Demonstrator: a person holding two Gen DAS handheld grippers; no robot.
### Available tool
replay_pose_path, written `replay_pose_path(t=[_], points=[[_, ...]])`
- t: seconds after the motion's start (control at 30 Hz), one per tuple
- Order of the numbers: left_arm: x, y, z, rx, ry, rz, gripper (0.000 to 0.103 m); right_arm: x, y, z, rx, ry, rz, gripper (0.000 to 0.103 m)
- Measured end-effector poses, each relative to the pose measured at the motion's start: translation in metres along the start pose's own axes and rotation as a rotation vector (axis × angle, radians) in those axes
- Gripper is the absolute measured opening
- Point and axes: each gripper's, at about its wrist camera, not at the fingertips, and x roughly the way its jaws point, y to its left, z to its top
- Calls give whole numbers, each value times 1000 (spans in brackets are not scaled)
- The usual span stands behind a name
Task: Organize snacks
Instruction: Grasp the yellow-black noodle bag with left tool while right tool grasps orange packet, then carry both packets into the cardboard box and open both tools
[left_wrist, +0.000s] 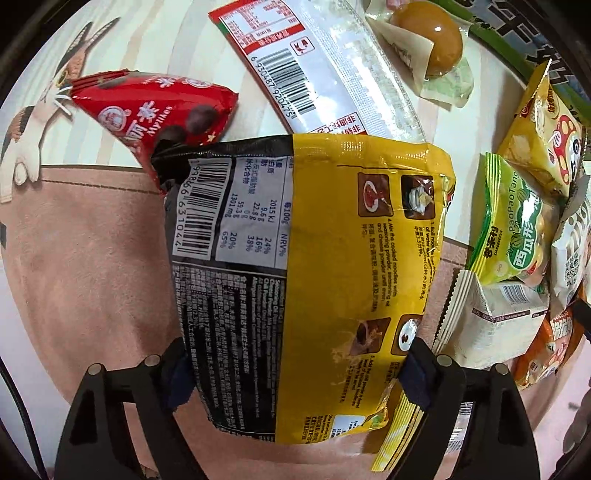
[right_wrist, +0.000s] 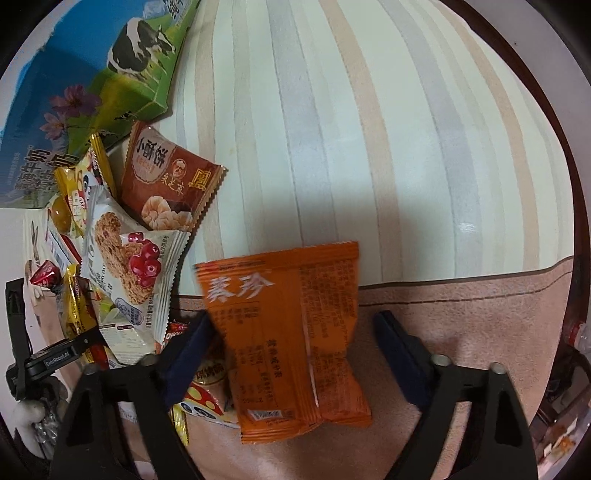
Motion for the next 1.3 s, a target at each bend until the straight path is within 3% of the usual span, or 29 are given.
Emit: replay_pose_path(t=[0.07,0.17,0.4,0.57,0.77,1.07,1.3], points=[[-10,-3,2,-6,-10,5,88,-7,-3,-3,0,-1,15,71],[-26,-9,0,-14,-19,18,88,-12,-2,-4,-6,-4,15,68],[-51,-14,-12,-17,-41,28,88,-22,-7,-9,2,-4,32,65],[-73,-18,-19,-26,-65,31,88,-35,-6,-36,7,-9,75,64],[-105,-20,-35,-37,-99,26,88,-54,17,-47,-21,-34,130,63],[-191,-34,-43,-15,-218,-53,88,-94,83,-47,-78,-107,212,63],[-277,-61,-2,96,-330,-139,88,-140,162,-23,-140,-186,235,63]])
